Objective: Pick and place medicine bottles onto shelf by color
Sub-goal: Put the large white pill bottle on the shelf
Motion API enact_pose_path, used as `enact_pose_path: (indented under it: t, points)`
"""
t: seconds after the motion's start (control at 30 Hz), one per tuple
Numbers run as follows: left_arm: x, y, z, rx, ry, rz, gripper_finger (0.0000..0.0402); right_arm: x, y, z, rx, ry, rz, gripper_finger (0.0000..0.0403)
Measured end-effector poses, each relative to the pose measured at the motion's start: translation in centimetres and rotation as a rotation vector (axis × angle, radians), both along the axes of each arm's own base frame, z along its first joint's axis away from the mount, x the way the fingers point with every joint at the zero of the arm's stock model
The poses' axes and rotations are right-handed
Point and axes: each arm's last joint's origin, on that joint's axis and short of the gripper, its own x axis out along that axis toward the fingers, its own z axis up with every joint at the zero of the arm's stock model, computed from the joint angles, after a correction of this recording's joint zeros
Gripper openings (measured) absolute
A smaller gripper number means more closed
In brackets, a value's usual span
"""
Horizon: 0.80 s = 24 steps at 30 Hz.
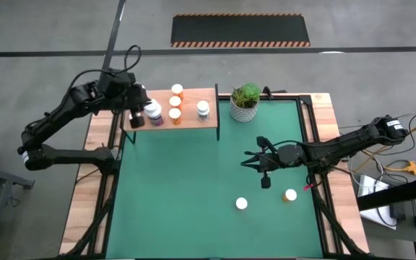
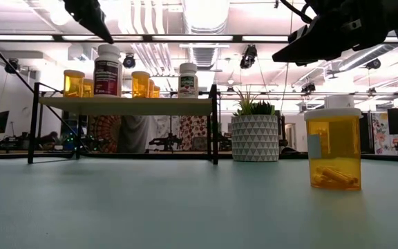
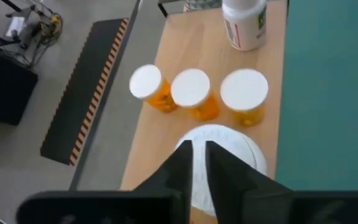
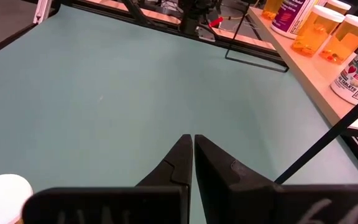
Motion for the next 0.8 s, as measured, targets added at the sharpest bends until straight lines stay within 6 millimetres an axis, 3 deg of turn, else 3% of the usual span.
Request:
enact_pose_path:
  t: [0.17,0.5,0.8]
  points:
    - [0.3,0.2,-0.5,-0.027,0.036,-0.001,0.0002,0.0,0.0,0.0,-0.002,0.000,0.001,0.0011]
    - [1.9,1.3,-1.2,-0.010,0.091,-0.039,0.0000,0.0,0.0,0.0,-0.003,0.004,0.001,0.0011]
    - [0.9,0.6,0.0,0.017,0.079,-0.045,0.0000,0.0,0.0,0.0,-0.009,0.004,0.003,0.0011]
